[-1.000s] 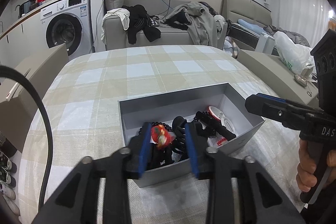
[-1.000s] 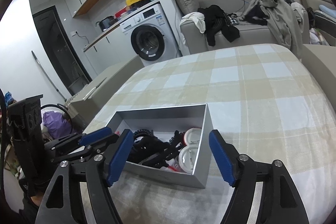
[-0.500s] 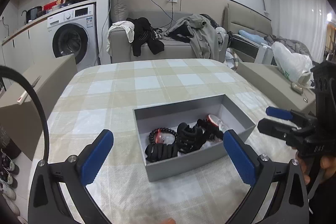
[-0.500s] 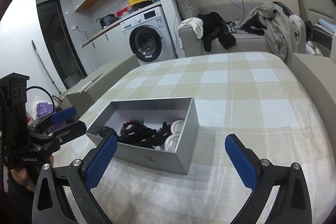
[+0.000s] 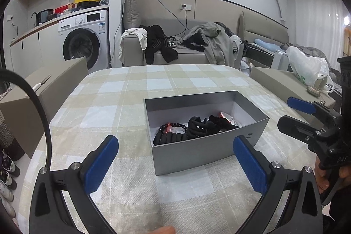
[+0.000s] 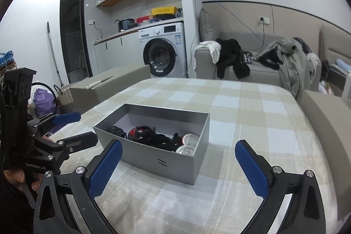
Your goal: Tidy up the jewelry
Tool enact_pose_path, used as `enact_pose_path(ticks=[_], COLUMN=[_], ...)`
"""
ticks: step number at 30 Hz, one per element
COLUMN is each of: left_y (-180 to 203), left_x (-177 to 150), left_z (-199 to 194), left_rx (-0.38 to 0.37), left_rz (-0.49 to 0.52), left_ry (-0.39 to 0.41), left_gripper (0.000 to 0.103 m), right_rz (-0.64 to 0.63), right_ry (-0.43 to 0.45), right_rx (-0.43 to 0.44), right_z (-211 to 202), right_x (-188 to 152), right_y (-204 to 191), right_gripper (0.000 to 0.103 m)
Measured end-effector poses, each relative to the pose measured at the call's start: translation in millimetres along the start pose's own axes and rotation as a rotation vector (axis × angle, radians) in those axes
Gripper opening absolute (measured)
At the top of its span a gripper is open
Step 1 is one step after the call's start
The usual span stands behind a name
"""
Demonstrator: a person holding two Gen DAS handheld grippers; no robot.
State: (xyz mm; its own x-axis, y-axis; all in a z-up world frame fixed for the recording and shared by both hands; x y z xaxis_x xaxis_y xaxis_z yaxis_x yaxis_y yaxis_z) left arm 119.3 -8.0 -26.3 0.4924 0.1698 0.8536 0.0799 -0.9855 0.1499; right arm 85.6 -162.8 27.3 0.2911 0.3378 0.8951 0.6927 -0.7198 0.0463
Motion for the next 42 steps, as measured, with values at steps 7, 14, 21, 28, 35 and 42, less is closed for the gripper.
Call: enact_pose_path(ticks=[7, 14, 21, 28, 35, 42], left_y=[2, 7, 11, 10, 10, 10], left_x=[-2, -3, -3, -2, -3, -3], left_z=[-1, -2, -4, -4, -4, -4], left_rx=[-0.011, -0.015, -0.015, -0.016, -0.014, -0.015], left_rz=[0.002, 0.019, 0.050, 0.047, 0.046, 0.046], left_ry=[-0.001, -0.006, 0.009, 0.015, 0.013, 0.013], left_gripper=[0.102, 0.102, 0.102, 0.102, 0.102, 0.102], right_rz=[-0.030, -0.019, -0.020, -0.017, -0.019, -0.018], right_ry=[0.029, 0.048, 0.043, 0.043, 0.043, 0.043], right_rx=[-0.005, -0.012, -0.006, -0.007, -0.005, -0.005], right_z=[-4, -8, -7, -8, -7, -7], right_x=[4, 5, 5, 4, 4, 4], right_y=[-3, -1, -1, -1, -1, -1], right_gripper=[0.103, 0.103, 0.103, 0.103, 0.103, 0.103])
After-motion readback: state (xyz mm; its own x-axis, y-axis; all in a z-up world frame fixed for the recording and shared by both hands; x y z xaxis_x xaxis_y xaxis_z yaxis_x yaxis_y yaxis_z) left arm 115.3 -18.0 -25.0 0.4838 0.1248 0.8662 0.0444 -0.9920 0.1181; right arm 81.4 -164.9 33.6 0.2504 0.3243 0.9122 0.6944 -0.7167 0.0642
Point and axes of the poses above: each gripper's, at about its wrist camera, not at the fingertips, and z roughly the way its jaws point, y to its right, x to its top, the point moved 10 cm from there along z, roughly the way its jaws point, and after that the axes turned 6 degrees about -z, right-handed, at the moved point
